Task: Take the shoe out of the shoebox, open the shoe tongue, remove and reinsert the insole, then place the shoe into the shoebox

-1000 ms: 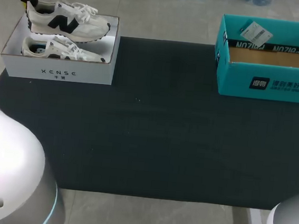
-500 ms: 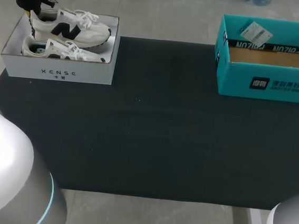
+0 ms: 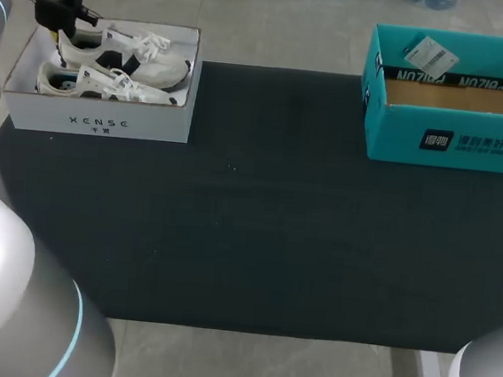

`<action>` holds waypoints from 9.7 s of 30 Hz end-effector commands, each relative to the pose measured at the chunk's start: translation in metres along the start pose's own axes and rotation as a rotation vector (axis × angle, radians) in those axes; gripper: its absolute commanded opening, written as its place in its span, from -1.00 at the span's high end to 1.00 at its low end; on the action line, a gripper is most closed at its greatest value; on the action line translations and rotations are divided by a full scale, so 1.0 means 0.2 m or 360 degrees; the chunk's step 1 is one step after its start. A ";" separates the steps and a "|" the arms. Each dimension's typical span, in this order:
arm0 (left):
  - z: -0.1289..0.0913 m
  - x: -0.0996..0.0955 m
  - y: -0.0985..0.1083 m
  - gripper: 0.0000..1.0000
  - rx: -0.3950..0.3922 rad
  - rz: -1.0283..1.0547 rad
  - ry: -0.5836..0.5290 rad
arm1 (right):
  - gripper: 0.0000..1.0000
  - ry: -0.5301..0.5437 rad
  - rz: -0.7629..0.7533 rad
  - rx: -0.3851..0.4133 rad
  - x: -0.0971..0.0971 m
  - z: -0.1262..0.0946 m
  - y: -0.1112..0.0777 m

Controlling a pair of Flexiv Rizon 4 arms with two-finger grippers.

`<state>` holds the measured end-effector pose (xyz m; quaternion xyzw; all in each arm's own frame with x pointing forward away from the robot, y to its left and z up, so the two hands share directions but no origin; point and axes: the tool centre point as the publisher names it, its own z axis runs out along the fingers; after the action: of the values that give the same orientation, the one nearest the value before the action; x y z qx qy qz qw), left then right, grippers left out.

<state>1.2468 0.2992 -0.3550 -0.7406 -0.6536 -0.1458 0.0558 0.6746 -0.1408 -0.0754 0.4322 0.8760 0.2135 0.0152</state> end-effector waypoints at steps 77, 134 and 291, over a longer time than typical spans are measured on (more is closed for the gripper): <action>-0.57 0.17 -0.73 -1.00 -0.0017 -0.0149 -0.0328 | -1.00 0.0004 0.0001 0.0011 -0.01 0.00 0.01; -0.07 -0.07 -0.58 -1.00 0.0231 -0.0139 -0.0409 | -1.00 0.0004 0.0001 0.0011 -0.01 0.00 0.01; -1.43 -1.62 -2.05 1.00 0.0061 0.0256 -0.0393 | -1.00 0.0004 0.0001 0.0011 -0.01 0.00 0.01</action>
<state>0.7736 -0.0304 -0.2205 -0.8014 -0.5974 -0.0229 0.0189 0.6750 -0.1407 -0.0749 0.4321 0.8762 0.2128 0.0150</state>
